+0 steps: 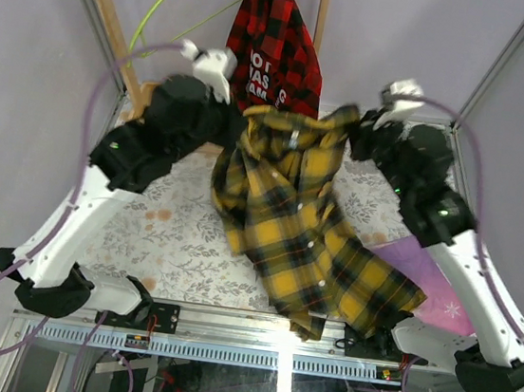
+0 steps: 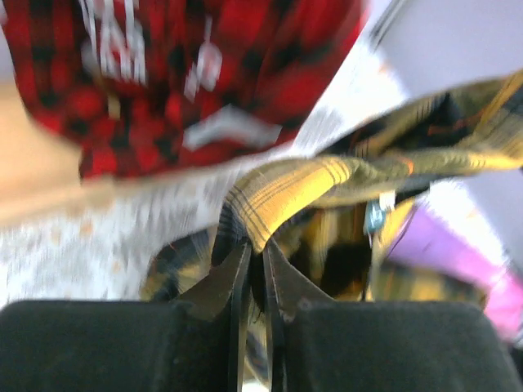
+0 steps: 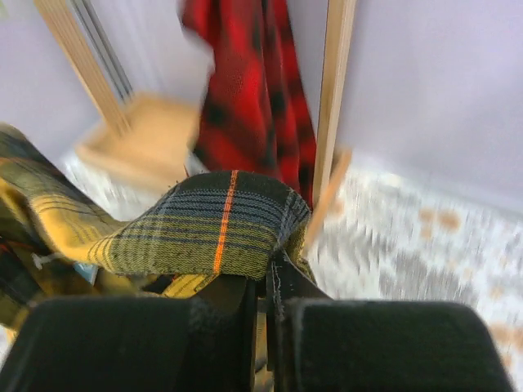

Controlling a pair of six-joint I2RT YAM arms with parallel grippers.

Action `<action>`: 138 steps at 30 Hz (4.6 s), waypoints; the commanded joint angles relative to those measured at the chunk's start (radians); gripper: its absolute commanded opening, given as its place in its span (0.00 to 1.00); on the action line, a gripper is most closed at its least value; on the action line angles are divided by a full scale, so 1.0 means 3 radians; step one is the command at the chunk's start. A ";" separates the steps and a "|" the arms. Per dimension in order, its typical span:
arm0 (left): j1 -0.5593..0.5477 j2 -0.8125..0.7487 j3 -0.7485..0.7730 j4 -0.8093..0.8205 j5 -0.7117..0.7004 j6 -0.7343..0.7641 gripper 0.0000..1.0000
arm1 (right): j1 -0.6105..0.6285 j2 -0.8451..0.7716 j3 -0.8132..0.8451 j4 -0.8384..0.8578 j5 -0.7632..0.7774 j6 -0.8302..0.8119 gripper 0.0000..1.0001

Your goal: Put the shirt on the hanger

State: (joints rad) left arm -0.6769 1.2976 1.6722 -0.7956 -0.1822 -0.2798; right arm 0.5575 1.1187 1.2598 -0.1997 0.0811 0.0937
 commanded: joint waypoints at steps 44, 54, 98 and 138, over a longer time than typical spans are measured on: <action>-0.1424 0.0044 -0.0898 0.1950 -0.1963 0.0003 0.72 | 0.0024 0.1471 0.2449 -0.1310 0.0254 0.0485 0.00; -0.1475 0.0450 -0.1153 0.2279 -0.2605 -0.0507 0.71 | 0.0024 0.1190 0.2180 -0.1210 0.0117 0.0560 0.00; -0.1289 0.0982 -0.1190 0.1825 -0.3156 -0.1178 0.66 | 0.0023 0.0756 0.1593 -0.1129 -0.0070 0.0657 0.00; -0.0911 0.0859 0.2393 0.2777 -0.1680 0.1712 0.00 | 0.0023 0.1290 0.3932 0.0282 -0.0867 0.0646 0.00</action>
State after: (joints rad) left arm -0.9577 1.5482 2.2959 -0.1043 -0.6983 0.0933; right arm 0.5709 1.5139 2.4042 -0.2733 -0.1802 0.2565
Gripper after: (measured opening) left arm 0.011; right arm 0.027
